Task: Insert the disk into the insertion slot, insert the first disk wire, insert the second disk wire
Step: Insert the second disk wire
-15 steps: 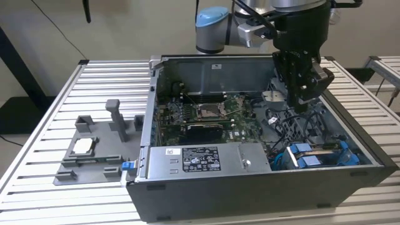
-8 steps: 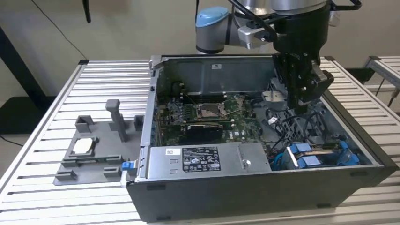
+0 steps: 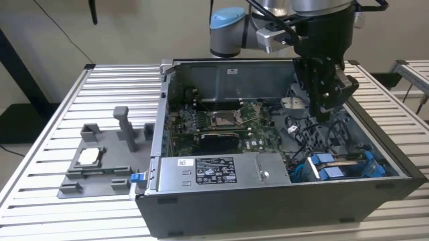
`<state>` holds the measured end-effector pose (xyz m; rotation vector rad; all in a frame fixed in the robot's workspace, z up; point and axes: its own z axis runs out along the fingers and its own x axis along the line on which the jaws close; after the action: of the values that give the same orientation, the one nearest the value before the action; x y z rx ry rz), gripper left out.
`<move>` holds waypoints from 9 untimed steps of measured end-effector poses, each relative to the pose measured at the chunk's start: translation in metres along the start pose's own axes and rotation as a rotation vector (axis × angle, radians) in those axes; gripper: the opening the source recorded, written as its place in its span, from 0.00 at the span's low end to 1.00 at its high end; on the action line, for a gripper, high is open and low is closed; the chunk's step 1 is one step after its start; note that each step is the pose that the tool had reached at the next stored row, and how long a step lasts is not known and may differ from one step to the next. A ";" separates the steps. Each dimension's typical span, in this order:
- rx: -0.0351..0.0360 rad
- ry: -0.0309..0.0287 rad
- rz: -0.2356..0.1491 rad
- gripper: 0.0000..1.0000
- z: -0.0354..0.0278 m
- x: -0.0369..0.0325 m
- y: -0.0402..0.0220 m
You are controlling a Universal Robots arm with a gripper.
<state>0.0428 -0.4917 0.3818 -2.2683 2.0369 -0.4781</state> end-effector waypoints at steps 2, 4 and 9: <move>0.0001 -0.0002 -0.001 0.29 0.0002 0.0000 -0.0004; 0.0001 -0.0001 -0.001 0.22 0.0003 0.0001 -0.0006; 0.0002 -0.0002 -0.001 0.20 0.0010 0.0001 -0.0016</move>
<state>0.0446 -0.4918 0.3813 -2.2694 2.0355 -0.4782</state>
